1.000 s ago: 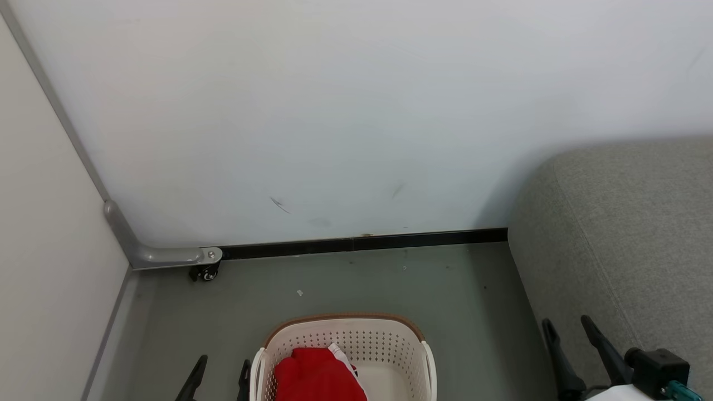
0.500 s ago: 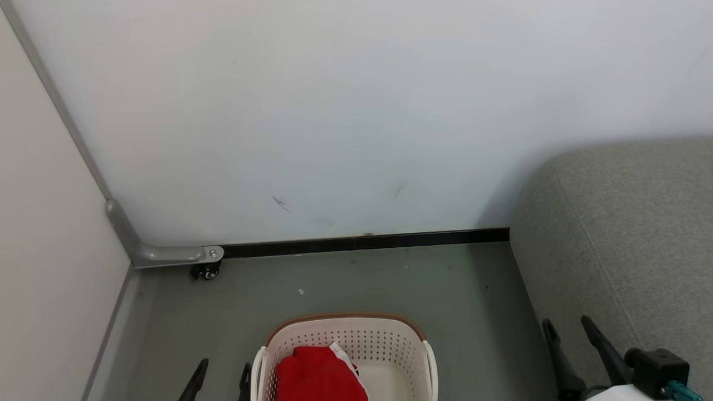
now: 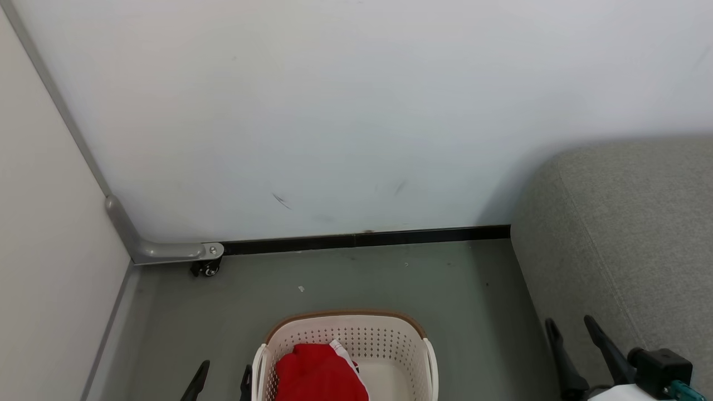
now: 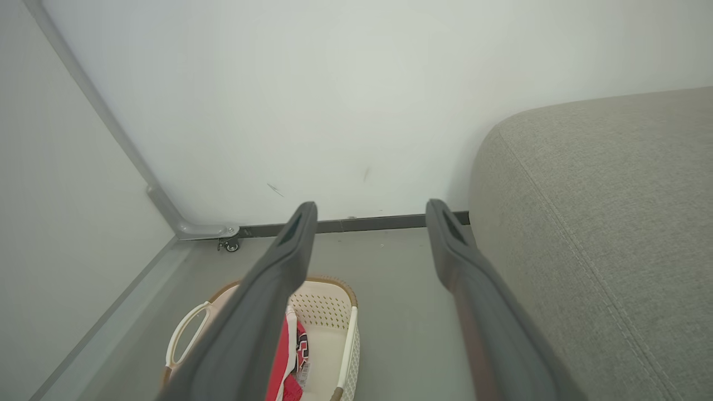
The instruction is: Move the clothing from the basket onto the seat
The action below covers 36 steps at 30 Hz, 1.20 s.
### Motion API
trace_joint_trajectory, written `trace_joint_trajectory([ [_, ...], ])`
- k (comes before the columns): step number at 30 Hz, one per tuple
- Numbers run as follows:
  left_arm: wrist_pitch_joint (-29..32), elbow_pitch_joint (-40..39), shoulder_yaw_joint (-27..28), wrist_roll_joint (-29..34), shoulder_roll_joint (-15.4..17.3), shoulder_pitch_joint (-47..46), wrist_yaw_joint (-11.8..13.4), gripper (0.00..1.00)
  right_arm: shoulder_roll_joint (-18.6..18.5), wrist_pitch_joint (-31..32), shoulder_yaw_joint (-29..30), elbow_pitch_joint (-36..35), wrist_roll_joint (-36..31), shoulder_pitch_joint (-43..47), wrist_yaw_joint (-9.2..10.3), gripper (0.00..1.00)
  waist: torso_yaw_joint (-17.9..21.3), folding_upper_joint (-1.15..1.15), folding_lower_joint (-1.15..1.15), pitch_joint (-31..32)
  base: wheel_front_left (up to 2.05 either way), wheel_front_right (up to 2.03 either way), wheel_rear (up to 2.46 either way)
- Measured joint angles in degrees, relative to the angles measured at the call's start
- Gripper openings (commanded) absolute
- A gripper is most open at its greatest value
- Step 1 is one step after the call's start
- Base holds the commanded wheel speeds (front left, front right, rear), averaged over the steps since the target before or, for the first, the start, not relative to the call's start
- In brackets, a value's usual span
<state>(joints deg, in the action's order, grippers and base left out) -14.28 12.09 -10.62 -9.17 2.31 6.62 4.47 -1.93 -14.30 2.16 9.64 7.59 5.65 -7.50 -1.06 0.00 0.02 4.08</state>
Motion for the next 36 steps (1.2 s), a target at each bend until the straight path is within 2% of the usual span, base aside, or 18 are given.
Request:
trace_joint_trajectory([
  [13,0.0,1.3,-2.3,-0.9,0.0,-0.1,-0.2,1.0,0.0,0.0,2.2,2.3,-0.2,2.1,0.0,1.0,0.8,0.0,0.0,-1.3,0.0,0.0,0.0],
  [19,0.0,3.2,-4.0,-0.9,0.1,-0.1,-1.9,1.0,0.0,0.0,4.7,2.1,0.0,4.7,0.0,1.0,1.5,0.0,-0.01,-2.4,0.0,0.0,0.0],
  [22,0.0,4.9,-4.6,-0.2,0.1,-0.1,-2.2,1.0,0.1,0.0,4.9,2.1,0.9,6.6,0.0,1.0,1.9,0.0,-0.01,-3.2,0.0,0.0,0.0],
  [27,0.0,7.5,-7.1,1.4,0.1,-0.1,-3.9,1.0,0.2,0.0,4.9,1.7,0.8,8.8,0.0,1.0,2.6,0.0,-0.01,-4.7,0.0,0.0,0.0],
  [36,0.0,12.0,-9.0,2.8,0.1,-3.4,-5.6,1.0,0.3,0.0,5.5,-1.7,0.8,9.7,0.0,1.0,4.2,0.0,-0.01,-8.2,0.0,0.0,0.0],
])
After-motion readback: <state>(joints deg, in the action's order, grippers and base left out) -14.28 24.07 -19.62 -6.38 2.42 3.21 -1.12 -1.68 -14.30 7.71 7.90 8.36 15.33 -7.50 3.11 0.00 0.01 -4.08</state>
